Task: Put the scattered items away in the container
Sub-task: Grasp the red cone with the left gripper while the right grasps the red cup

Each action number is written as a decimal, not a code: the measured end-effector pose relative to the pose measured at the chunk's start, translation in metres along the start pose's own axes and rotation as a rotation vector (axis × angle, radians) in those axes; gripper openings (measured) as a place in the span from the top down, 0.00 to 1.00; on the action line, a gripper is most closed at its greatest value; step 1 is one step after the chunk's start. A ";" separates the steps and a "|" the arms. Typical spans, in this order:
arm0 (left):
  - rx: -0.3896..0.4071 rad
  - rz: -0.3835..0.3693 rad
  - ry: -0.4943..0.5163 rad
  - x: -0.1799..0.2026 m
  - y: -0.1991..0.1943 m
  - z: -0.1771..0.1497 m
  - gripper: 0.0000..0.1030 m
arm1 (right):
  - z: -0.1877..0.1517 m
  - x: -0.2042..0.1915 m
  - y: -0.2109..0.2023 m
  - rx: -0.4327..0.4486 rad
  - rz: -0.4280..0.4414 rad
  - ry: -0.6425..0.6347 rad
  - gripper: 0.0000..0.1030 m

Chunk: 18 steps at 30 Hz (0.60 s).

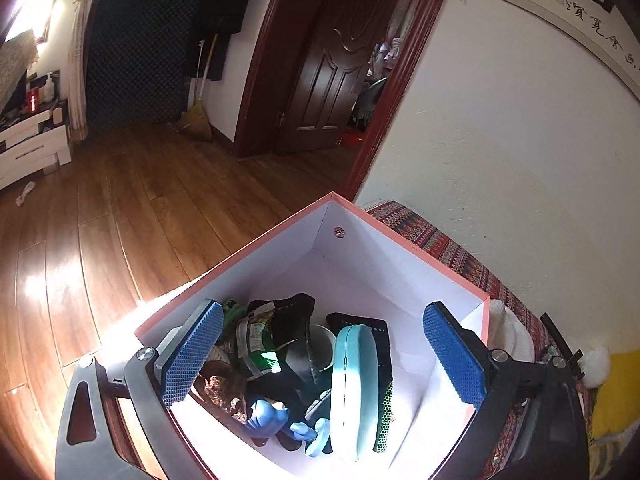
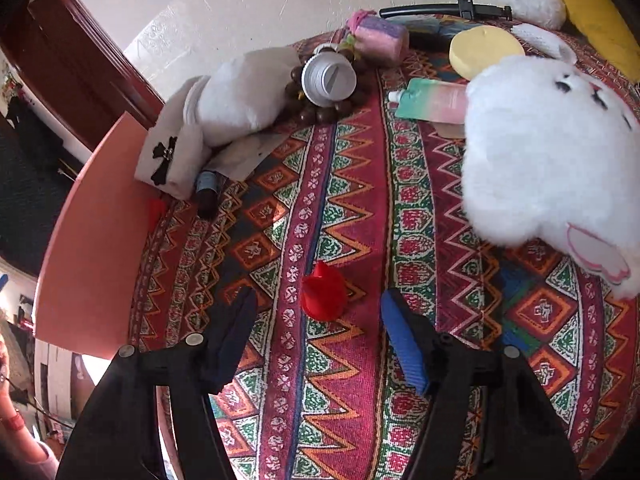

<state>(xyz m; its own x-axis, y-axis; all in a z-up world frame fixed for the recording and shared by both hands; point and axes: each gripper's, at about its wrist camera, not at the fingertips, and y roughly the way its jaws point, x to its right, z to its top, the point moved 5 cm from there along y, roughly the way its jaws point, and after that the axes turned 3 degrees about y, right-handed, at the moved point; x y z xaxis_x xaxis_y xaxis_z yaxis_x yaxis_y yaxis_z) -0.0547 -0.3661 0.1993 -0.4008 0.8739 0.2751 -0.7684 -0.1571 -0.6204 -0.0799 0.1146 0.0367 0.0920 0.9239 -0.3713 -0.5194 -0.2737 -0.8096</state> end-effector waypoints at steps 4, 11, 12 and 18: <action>-0.010 -0.002 0.012 0.006 0.003 -0.002 0.02 | -0.001 -0.002 0.013 -0.025 -0.013 -0.015 0.45; -0.013 0.002 0.038 0.010 0.003 -0.003 0.02 | 0.001 -0.009 0.009 -0.009 -0.023 -0.055 0.76; -0.011 0.002 0.040 0.010 0.002 -0.003 0.02 | 0.001 -0.010 0.006 0.002 -0.013 -0.058 0.76; 0.013 -0.072 0.154 0.042 -0.008 -0.007 0.02 | 0.009 -0.023 -0.014 0.068 0.063 -0.037 0.76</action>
<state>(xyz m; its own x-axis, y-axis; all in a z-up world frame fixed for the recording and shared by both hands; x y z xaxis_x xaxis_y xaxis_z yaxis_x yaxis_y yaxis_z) -0.0618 -0.3254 0.2108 -0.2643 0.9430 0.2022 -0.7992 -0.0968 -0.5932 -0.0824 0.0998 0.0603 0.0267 0.9150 -0.4027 -0.5796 -0.3141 -0.7520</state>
